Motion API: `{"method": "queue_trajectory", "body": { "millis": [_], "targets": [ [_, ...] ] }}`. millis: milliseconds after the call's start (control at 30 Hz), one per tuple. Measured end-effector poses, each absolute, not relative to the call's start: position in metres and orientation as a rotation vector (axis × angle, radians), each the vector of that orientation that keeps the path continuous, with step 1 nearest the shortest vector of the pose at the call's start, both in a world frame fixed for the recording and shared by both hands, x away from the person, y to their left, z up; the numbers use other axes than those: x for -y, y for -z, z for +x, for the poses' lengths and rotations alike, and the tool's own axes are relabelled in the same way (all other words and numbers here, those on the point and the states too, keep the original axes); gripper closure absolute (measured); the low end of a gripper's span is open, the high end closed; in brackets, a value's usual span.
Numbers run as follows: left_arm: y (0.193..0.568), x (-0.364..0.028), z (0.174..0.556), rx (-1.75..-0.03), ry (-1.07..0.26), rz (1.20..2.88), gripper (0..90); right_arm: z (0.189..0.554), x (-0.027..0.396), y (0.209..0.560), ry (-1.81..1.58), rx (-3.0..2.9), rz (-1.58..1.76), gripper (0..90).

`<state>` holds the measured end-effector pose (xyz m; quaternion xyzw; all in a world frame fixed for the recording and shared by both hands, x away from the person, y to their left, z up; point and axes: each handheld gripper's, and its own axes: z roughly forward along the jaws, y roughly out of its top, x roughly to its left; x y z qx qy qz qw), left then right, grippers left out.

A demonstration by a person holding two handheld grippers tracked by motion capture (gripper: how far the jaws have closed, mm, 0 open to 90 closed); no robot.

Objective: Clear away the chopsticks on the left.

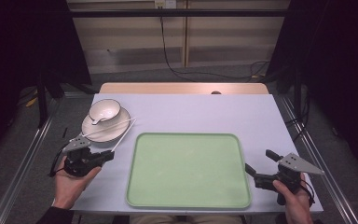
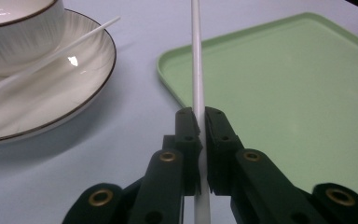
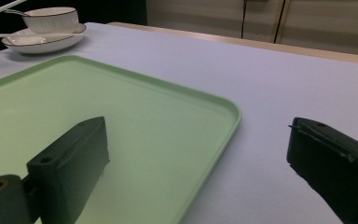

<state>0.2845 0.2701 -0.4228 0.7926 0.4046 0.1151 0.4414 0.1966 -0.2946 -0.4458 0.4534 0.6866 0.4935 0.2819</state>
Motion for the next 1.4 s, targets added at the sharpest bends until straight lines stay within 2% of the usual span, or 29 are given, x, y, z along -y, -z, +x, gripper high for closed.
{"method": "queue_trajectory", "body": {
  "millis": [867,1400],
  "targets": [
    [0.430,-0.226,0.281,-1.152,-0.241,1.952,85.2,0.197,0.294,0.446,-1.320,-1.843,1.215,5.5],
    [0.433,-0.198,0.283,-1.280,-0.271,1.985,85.2,0.197,0.293,0.446,-1.321,-1.843,1.215,5.5]
  ]
}}
